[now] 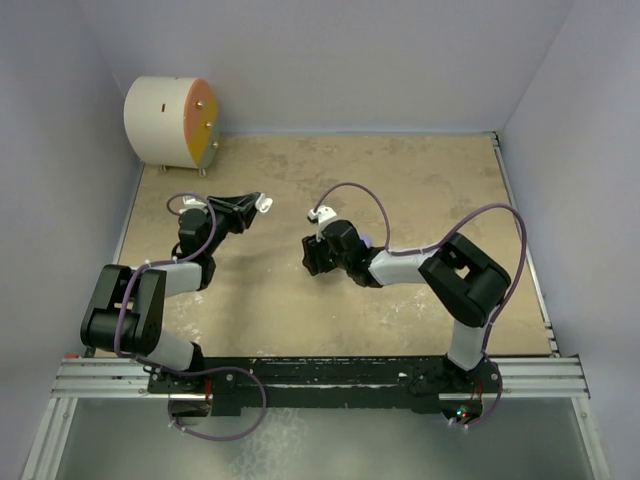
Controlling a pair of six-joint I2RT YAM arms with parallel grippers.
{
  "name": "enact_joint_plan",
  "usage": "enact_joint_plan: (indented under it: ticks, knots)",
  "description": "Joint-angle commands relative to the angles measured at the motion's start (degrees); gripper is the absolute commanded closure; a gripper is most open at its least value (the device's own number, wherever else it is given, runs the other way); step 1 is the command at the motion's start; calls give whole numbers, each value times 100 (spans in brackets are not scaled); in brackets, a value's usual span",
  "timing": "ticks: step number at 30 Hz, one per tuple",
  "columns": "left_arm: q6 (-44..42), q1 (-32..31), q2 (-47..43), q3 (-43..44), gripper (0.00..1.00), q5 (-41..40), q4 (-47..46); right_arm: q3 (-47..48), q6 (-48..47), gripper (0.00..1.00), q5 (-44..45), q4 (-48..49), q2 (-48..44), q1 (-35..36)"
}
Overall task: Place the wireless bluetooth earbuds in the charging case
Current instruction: Pick up the earbud from the center of the board.
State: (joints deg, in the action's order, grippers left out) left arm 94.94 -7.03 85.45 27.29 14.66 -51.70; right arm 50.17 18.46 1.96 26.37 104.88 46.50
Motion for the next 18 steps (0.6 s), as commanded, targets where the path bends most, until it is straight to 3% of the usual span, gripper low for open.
enact_joint_plan:
  ticks: [1, 18]
  knots:
    - [-109, 78, -177, 49, 100, 59, -253, 325, -15, 43, -73, -68, 148, 35]
    - [-80, 144, -202, -19, 100, 92, -297, 712, -110, 43, -132, -53, 426, 46]
